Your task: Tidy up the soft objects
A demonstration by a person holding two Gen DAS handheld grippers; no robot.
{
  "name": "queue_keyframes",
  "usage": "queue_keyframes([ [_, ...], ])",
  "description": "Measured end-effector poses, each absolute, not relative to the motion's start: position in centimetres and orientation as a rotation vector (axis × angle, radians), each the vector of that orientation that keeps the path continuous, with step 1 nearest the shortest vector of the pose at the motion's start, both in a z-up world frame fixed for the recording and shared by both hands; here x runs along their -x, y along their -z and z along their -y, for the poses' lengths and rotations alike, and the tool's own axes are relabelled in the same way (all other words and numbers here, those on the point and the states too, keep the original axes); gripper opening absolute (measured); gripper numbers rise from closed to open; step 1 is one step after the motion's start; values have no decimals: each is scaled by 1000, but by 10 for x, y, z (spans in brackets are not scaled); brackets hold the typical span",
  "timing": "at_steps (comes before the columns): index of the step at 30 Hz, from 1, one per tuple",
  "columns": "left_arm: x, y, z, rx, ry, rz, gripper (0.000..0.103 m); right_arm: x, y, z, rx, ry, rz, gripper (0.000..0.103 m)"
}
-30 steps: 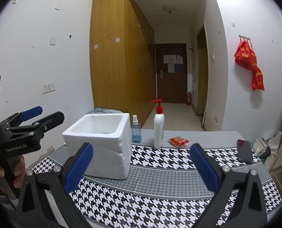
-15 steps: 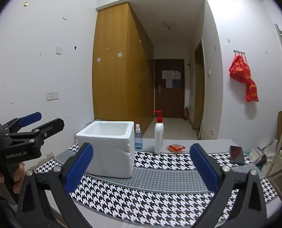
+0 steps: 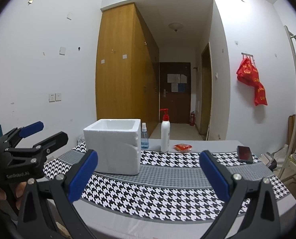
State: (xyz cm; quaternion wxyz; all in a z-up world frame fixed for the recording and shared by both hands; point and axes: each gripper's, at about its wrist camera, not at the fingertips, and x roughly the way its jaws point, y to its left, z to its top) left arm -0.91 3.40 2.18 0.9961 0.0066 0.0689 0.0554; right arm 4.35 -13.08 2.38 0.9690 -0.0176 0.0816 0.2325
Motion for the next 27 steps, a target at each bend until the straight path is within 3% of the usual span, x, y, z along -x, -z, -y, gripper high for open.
queue_keyframes([
  [27, 46, 19, -24, -1, -128, -145, 102, -18, 15, 135, 17, -486, -188, 103],
])
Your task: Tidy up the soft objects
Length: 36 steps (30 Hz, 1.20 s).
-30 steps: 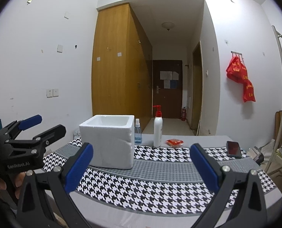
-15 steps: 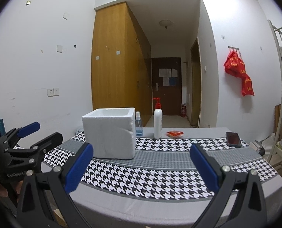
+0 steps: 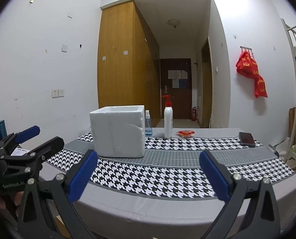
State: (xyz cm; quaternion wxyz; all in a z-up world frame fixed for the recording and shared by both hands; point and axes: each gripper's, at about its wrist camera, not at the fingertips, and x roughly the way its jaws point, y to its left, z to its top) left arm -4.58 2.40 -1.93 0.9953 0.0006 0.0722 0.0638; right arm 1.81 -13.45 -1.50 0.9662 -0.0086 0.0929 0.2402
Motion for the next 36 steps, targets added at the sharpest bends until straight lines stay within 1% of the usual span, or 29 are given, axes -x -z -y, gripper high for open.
queue_keyframes([
  [21, 60, 18, -21, 8, -133, -123, 102, 7, 12, 141, 19, -472, -141, 103],
  [36, 51, 22, -18, -5, -129, -146, 102, -3, 20, 140, 19, -464, -174, 103],
])
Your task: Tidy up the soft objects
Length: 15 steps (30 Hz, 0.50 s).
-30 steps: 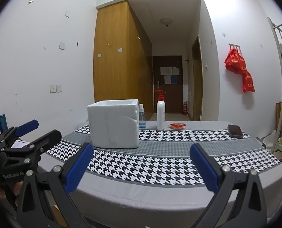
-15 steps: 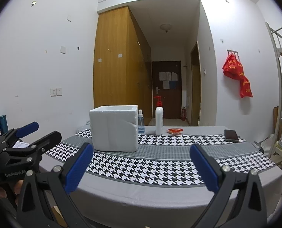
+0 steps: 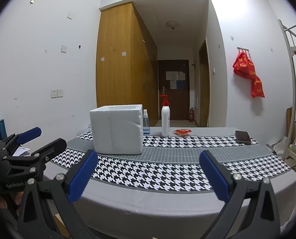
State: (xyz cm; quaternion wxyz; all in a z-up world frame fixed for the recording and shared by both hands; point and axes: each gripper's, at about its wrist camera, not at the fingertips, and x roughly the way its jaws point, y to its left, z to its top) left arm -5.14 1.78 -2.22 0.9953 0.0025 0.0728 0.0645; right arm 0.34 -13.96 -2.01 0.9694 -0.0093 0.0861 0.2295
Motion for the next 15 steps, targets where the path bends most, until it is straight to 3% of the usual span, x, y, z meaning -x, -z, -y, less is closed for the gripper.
queue_keyframes([
  [15, 49, 23, -17, -10, -125, -156, 102, -1, 19, 138, 37, -465, -171, 103],
])
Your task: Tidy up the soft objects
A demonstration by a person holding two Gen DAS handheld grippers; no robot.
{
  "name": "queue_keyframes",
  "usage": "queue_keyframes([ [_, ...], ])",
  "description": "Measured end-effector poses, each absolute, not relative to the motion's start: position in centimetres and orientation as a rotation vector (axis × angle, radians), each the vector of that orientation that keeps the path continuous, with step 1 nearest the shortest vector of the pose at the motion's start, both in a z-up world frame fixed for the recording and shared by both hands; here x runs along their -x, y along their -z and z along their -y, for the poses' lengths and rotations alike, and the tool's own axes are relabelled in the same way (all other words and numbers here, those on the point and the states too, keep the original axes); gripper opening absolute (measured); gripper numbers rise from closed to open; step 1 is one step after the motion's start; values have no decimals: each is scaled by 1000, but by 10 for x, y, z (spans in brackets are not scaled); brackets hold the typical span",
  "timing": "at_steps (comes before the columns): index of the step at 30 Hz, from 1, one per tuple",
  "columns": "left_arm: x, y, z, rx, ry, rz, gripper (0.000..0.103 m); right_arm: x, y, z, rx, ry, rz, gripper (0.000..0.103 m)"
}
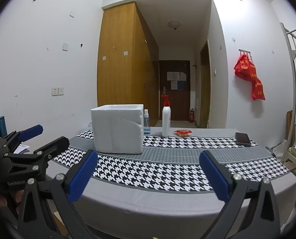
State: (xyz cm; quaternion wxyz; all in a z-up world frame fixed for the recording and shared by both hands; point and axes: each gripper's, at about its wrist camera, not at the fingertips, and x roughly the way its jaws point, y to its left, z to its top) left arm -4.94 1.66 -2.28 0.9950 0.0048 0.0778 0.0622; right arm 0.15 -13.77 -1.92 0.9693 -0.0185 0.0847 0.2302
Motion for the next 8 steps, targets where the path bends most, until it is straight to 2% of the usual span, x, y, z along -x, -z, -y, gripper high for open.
queue_keyframes([
  [8, 50, 22, -16, -12, -119, -154, 102, -2, 20, 138, 39, -465, -174, 103],
])
